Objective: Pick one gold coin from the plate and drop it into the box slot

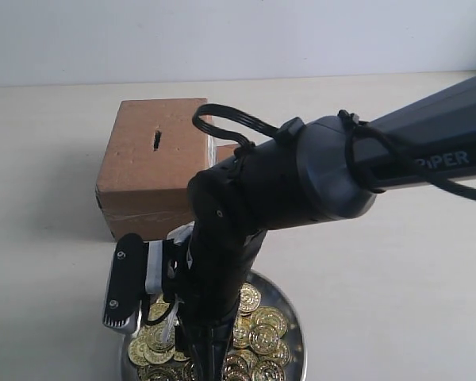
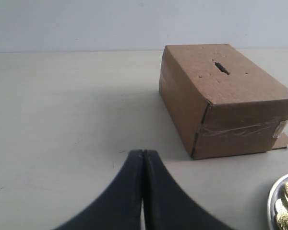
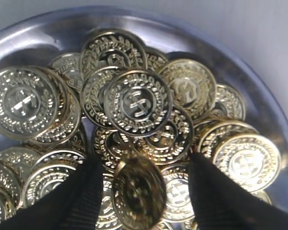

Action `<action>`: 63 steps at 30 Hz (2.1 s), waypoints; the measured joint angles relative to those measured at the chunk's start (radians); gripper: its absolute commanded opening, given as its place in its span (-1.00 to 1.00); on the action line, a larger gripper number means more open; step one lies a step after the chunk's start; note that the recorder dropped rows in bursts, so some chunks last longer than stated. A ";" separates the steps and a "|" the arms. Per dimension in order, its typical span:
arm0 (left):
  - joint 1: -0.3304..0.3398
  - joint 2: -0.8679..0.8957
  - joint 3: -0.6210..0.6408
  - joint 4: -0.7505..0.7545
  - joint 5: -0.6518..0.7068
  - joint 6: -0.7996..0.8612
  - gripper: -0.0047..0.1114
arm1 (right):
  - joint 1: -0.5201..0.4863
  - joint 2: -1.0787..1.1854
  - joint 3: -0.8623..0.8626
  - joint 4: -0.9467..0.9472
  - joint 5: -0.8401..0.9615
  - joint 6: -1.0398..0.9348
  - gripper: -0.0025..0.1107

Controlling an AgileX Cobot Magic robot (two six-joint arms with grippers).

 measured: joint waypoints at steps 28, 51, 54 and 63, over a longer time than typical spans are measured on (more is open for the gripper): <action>0.000 0.000 0.000 0.000 0.000 0.000 -0.92 | 0.000 -0.080 0.000 -0.111 0.043 0.055 -0.05; 0.000 0.000 0.000 0.000 0.000 0.000 -0.92 | 0.000 -0.053 0.000 -0.137 0.073 0.070 -0.05; 0.000 0.000 0.000 0.000 0.000 0.000 -0.92 | 0.000 -0.053 0.000 -0.137 0.056 0.070 -0.05; 0.000 0.000 0.000 0.000 0.000 0.000 -0.92 | 0.000 -0.053 0.000 -0.137 0.066 0.093 -0.05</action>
